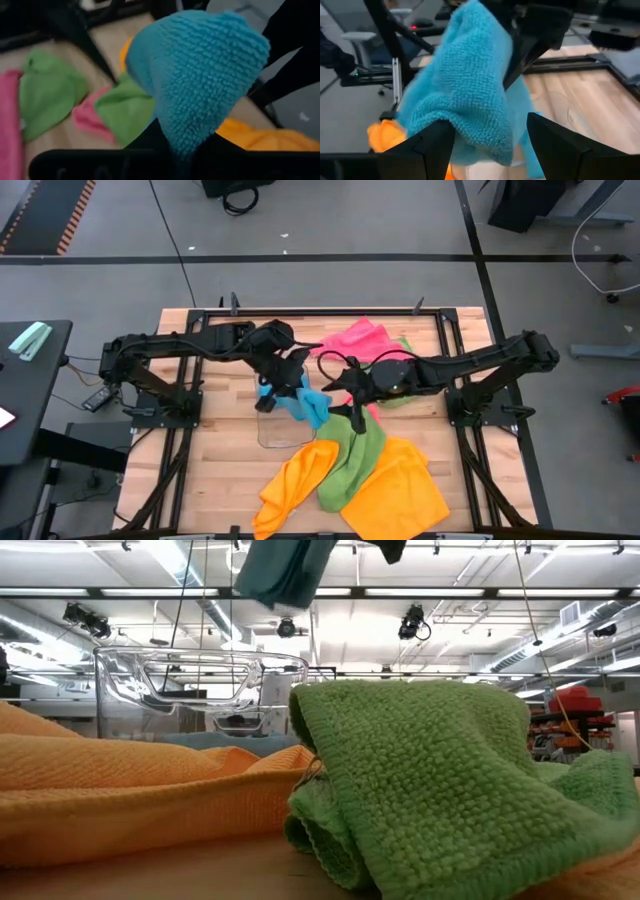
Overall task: Fold microfiber towels
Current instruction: Put the blue towel into the transparent bin
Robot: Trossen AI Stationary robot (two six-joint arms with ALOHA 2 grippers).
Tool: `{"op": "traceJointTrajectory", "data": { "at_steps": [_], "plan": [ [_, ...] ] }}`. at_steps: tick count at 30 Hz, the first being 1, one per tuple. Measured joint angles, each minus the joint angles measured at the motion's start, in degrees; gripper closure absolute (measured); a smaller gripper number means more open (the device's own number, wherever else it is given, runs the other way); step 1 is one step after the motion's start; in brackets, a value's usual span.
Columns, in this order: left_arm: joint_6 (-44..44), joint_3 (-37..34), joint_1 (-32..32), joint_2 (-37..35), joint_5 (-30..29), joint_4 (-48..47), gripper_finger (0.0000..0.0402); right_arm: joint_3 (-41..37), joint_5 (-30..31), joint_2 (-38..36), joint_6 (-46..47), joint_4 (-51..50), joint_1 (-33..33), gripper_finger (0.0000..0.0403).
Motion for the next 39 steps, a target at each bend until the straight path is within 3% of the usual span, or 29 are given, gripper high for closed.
{"op": "traceJointTrajectory", "data": {
  "at_steps": [8,16,21,27,39],
  "plan": [
    [-7.3,0.0,0.1,-0.6,9.9,7.6,0.0384,0.0,-2.9,-6.3,0.9,0.1,0.0,0.0148],
    [-11.0,0.0,0.3,-1.5,11.4,6.3,0.0364,0.1,0.1,-15.7,-1.6,-5.1,-1.9,0.0148],
    [-8.5,0.0,0.3,-1.3,11.0,-0.1,0.0383,0.1,2.7,-17.6,-0.6,-11.9,-2.9,0.0148],
    [-8.5,0.0,0.7,1.0,9.5,-9.4,0.0379,0.1,4.0,-16.3,2.6,-18.4,-2.9,0.0148],
    [-8.3,-1.6,2.6,12.2,9.3,-19.7,0.0384,0.0,4.0,-14.5,6.7,-19.1,-2.8,0.0148]
  ]
}}
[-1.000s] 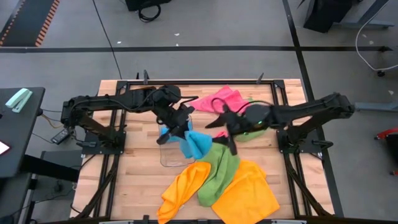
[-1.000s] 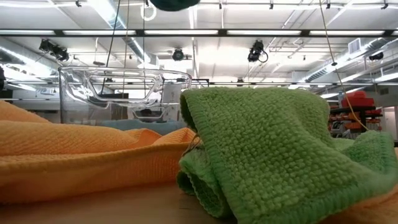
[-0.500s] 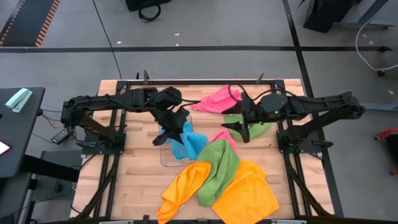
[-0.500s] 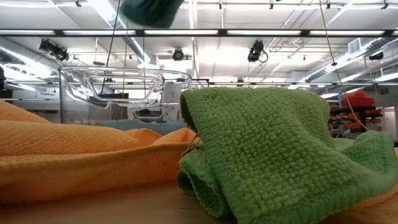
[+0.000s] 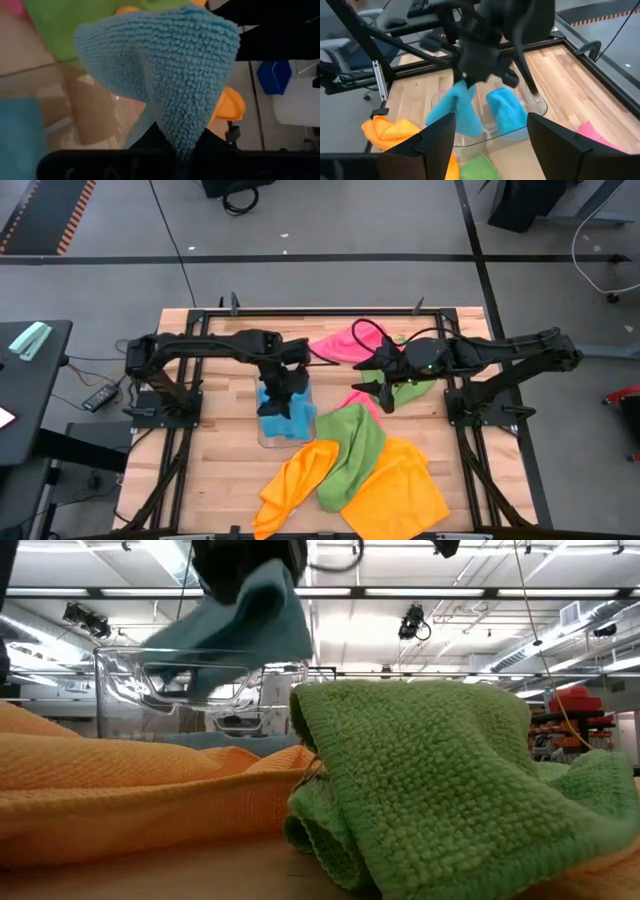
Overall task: Fold microfiber towels
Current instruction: Put the blue towel into the transparent bin
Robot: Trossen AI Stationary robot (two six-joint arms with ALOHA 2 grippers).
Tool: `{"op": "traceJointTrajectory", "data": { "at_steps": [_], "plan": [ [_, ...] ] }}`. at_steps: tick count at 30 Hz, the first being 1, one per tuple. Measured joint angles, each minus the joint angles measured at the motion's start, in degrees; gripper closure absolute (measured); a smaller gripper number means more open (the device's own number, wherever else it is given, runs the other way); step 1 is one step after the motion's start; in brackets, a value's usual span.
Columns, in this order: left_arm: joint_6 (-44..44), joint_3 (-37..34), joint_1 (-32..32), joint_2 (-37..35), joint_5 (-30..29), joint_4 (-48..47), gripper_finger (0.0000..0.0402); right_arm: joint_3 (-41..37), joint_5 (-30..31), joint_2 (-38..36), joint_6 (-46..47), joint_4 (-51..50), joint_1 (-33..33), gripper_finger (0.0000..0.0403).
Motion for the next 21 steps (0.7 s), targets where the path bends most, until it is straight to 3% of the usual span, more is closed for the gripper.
{"op": "traceJointTrajectory", "data": {
  "at_steps": [21],
  "plan": [
    [9.4,0.0,1.4,13.4,6.0,-4.9,0.0383,0.0,0.0,-0.5,5.1,-0.1,0.8,0.0148]
  ]
}}
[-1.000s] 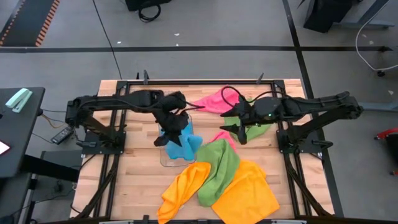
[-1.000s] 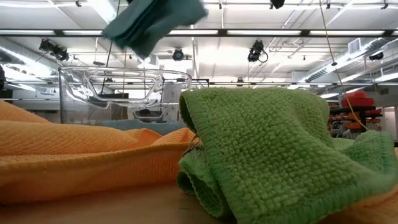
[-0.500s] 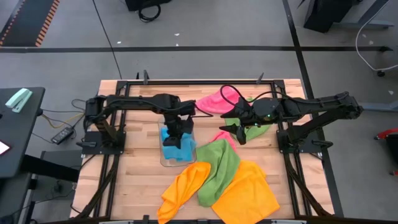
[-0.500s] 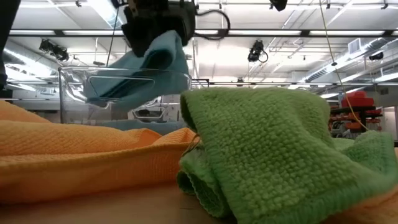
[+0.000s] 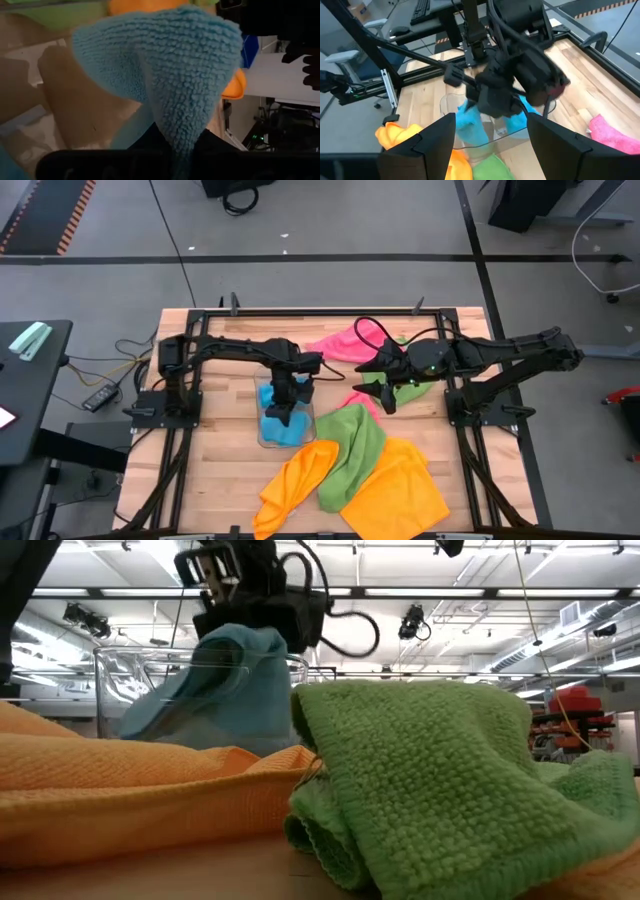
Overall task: Fold microfiber towels
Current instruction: Put the blue towel into the transparent bin
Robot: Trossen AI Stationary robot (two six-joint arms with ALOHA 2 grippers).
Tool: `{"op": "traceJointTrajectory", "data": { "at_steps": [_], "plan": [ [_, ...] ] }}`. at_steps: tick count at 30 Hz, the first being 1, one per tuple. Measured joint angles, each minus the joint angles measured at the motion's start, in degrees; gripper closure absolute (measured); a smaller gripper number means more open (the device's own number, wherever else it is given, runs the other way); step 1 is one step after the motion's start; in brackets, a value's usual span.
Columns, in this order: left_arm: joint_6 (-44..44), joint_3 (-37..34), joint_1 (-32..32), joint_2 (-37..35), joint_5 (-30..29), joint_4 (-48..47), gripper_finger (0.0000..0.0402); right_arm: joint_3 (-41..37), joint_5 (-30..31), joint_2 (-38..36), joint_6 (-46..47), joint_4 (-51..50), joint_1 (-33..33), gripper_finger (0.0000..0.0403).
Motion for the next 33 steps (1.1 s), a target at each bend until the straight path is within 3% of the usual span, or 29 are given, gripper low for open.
{"op": "traceJointTrajectory", "data": {
  "at_steps": [17,26,33],
  "plan": [
    [2.7,0.0,-1.3,4.0,-3.4,2.4,0.0364,0.0,0.0,0.0,1.5,0.0,0.0,0.0148],
    [7.3,0.0,-1.7,4.5,-3.3,2.5,0.0381,0.0,0.0,0.0,1.4,0.0,0.0,0.0148],
    [5.4,0.0,-2.4,4.5,-12.0,7.7,0.0311,0.0,0.0,0.0,1.8,0.0,0.0,0.0148]
  ]
}}
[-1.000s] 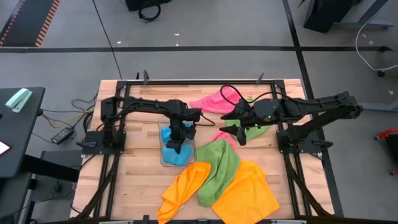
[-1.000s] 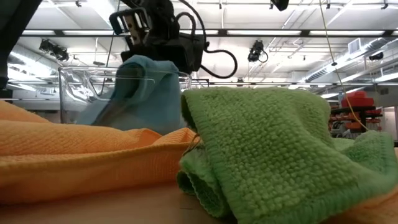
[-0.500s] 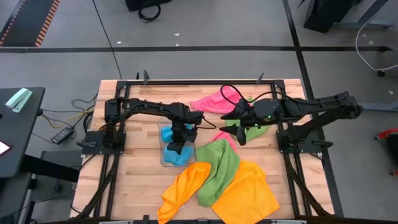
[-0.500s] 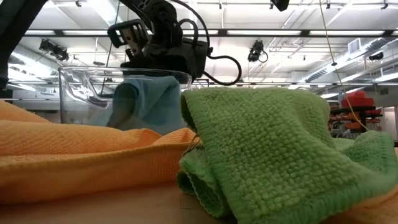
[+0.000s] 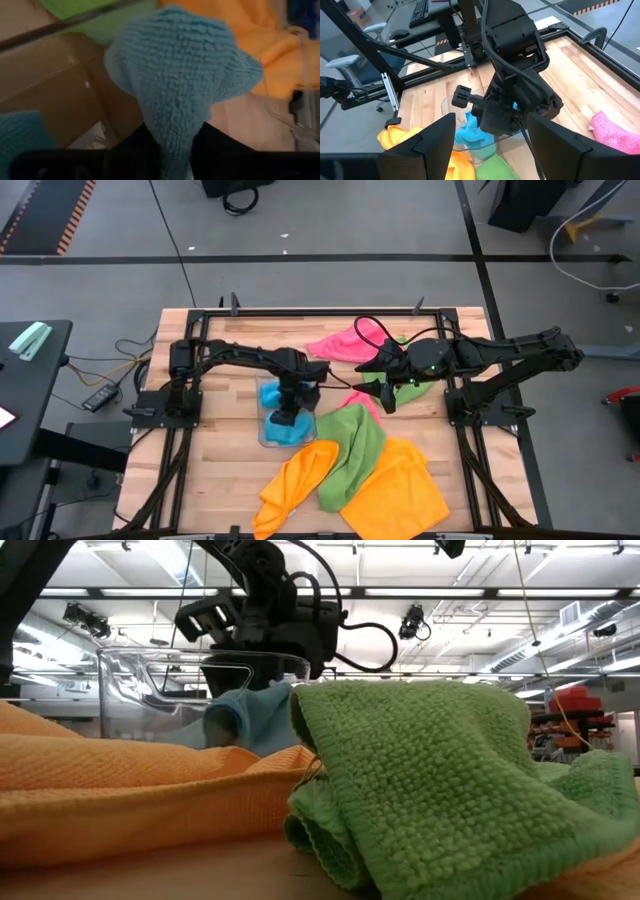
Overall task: Fold microfiber towels
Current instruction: Put the blue towel into the transparent bin
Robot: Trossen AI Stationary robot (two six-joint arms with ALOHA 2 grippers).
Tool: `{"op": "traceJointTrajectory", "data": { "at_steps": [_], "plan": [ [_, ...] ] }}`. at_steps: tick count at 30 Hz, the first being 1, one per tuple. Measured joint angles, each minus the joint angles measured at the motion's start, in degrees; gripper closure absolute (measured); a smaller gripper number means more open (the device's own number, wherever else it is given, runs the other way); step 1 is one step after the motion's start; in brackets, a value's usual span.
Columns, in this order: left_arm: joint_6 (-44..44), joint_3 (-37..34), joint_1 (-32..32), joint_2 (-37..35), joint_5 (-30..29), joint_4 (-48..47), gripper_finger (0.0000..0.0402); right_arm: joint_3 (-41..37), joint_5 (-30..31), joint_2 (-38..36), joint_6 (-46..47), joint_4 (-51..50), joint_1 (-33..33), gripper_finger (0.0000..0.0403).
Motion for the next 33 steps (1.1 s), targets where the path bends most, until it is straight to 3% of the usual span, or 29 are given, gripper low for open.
{"op": "traceJointTrajectory", "data": {
  "at_steps": [7,11,17,23,33],
  "plan": [
    [-4.9,0.0,1.0,0.0,-2.1,2.8,0.0231,0.0,0.0,0.0,0.5,0.0,0.0,0.0148],
    [-10.8,0.6,2.1,0.0,-2.2,-0.1,0.0205,0.0,0.0,0.0,0.4,0.0,0.0,0.0148],
    [-13.3,3.5,3.0,-0.2,-2.1,-6.7,0.0208,0.0,0.0,0.0,-0.2,0.0,0.0,0.0148],
    [-9.0,3.8,3.0,-1.5,-1.9,-7.1,0.0224,0.0,0.0,0.0,-0.3,0.0,0.0,0.0148],
    [-1.6,3.7,2.0,0.1,-5.4,-5.6,0.0208,0.0,0.0,0.0,0.4,0.0,0.0,0.0148]
  ]
}}
